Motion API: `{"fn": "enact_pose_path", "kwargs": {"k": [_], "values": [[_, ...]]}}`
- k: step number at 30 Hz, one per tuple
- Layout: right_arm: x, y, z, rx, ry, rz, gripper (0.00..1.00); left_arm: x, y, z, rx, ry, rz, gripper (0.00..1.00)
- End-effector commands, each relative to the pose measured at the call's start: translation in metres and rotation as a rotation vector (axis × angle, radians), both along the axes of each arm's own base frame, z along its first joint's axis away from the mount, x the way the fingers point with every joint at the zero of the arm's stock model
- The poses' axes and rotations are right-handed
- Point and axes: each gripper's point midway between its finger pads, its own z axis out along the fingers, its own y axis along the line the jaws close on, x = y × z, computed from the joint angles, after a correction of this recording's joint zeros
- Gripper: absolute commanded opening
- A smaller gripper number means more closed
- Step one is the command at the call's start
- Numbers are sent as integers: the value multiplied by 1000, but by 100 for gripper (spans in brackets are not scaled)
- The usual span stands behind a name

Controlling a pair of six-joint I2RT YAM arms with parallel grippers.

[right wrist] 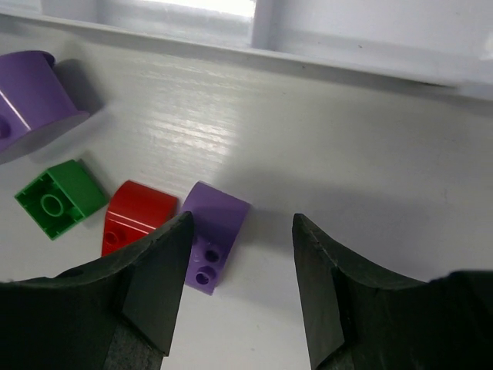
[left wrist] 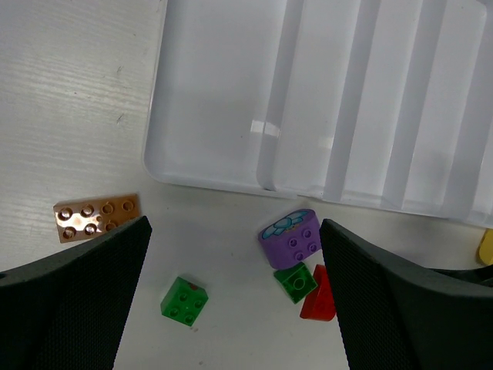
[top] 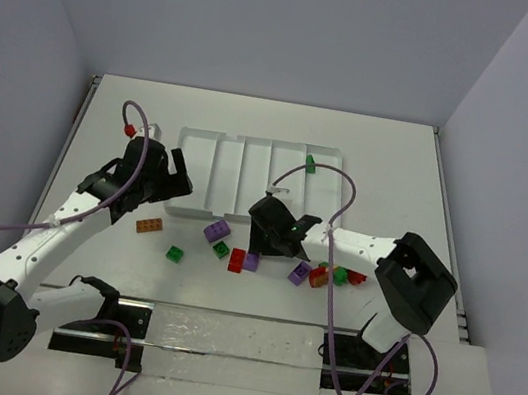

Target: Sort the legos into containers by color

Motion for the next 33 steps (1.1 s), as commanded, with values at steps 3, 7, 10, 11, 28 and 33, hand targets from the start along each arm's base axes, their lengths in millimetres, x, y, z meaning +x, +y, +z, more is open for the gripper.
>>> {"fn": "enact_pose_path", "kwargs": {"k": [3,7,10,11,28,33], "values": [[-2,-19,23,-15,-66,-43,63,13,-9,20,-22,-73,-34,99],[-8,-4,37,57,-69,-16,67,12,-8,13,-11,-58,-30,99],[-15,6,38,78,-57,26,70,14,-9,11,-13,-58,-32,99],[-18,11,34,72,-45,43,73,14,-10,11,-16,-58,-35,99],[-23,6,-1,-78,-17,48,66,17,-14,8,-12,-41,-52,99],[-20,-1,0,-97,-37,32,58,16,-13,7,-15,-43,-50,99]]}}
